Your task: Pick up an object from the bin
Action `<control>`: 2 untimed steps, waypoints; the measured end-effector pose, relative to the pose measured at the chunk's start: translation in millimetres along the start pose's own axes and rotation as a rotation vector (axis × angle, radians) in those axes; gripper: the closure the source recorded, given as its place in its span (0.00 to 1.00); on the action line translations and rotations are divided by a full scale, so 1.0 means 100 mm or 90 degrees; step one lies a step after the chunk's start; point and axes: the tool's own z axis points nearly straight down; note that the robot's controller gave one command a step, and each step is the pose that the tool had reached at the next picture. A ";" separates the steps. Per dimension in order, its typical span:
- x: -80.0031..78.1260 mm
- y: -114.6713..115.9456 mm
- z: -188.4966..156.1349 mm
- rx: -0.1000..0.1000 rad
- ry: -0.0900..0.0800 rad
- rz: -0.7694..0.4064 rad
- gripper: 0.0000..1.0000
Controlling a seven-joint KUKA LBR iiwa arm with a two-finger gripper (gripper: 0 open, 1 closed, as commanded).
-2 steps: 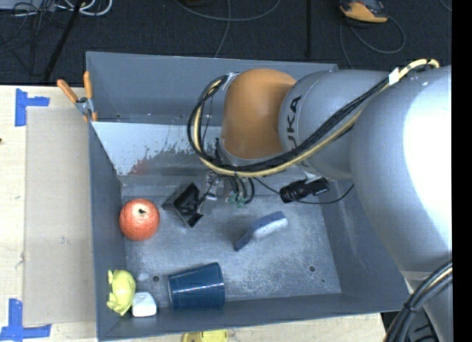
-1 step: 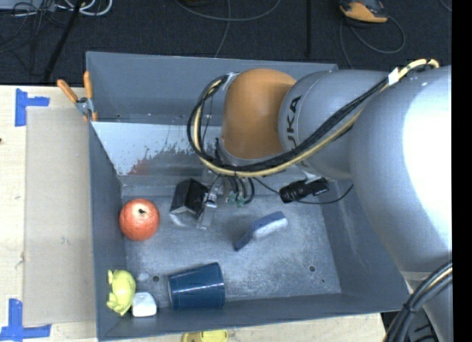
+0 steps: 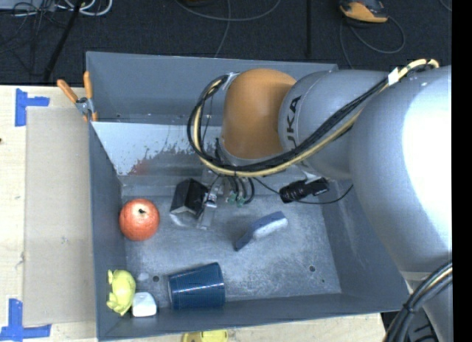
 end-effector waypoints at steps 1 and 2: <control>0.01 0.04 0.23 0.000 0.001 -0.001 1.00; 0.01 0.04 0.23 0.000 0.001 0.000 1.00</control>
Offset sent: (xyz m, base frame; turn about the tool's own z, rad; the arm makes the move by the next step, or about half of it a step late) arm 0.0000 0.0000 0.0000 0.0000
